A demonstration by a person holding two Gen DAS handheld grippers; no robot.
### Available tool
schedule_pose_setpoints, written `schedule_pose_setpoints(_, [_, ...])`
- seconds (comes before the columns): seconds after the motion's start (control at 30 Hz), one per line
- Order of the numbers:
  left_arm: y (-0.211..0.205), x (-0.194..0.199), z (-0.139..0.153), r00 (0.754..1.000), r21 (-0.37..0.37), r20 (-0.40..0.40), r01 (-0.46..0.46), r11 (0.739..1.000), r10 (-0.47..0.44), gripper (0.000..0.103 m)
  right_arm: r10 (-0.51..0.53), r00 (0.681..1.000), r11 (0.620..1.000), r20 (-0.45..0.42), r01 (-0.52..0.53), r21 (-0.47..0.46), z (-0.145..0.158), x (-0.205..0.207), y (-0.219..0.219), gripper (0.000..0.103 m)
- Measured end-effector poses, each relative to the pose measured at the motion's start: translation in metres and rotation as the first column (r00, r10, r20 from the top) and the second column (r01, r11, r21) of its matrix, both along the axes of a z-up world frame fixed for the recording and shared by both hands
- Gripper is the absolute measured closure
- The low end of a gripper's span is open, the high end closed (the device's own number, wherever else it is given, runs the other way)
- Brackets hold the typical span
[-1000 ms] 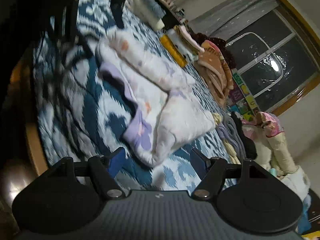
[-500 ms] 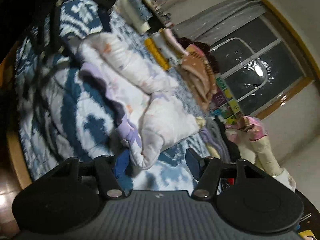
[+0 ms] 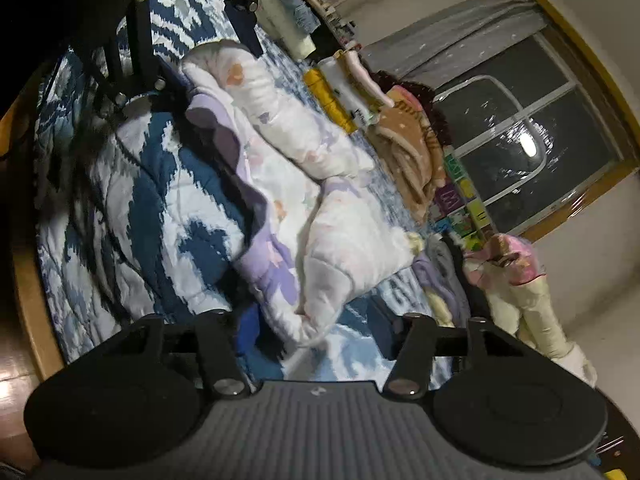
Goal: Fold clothes
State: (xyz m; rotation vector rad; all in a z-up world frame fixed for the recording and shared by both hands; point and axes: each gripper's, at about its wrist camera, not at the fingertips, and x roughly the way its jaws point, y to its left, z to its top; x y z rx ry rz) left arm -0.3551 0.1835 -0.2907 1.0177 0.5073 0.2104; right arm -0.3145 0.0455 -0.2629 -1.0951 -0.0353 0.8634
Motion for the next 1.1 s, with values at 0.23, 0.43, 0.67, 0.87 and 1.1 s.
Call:
schedule_pose_setpoints(0.23, [0.005, -0.007, 0.029, 0.995, -0.028, 0.096, -0.02, 0.999, 0.023, 0.068, -0.014, 0.997, 0.996, 0.072, 0.007, 0.094, 0.016, 0.002, -0.001, 0.067])
schedule_pose_setpoints(0.43, [0.029, 0.004, 0.07, 0.995, -0.154, 0.104, 0.019, 0.988, -0.003, 0.071, 0.026, 0.999, 0.968, 0.031, -0.033, 0.248, 0.047, 0.018, -0.01, 0.073])
schedule_pose_setpoints(0.67, [0.073, 0.037, 0.124, 0.99, -0.465, 0.139, 0.053, 0.884, 0.014, 0.071, 0.052, 0.98, 0.878, -0.191, 0.046, 0.477, 0.09, 0.074, -0.012, 0.075])
schedule_pose_setpoints(0.87, [0.128, 0.081, 0.143, 0.989, -0.762, 0.142, 0.077, 0.643, 0.049, 0.071, 0.085, 0.909, 0.789, -0.407, 0.188, 0.585, 0.102, 0.141, 0.005, 0.062])
schedule_pose_setpoints(1.1, [0.193, 0.127, 0.121, 0.983, -0.964, 0.137, 0.103, 0.245, 0.125, 0.07, 0.164, 0.701, 0.678, -0.694, 0.43, 0.595, 0.074, 0.217, 0.019, 0.054])
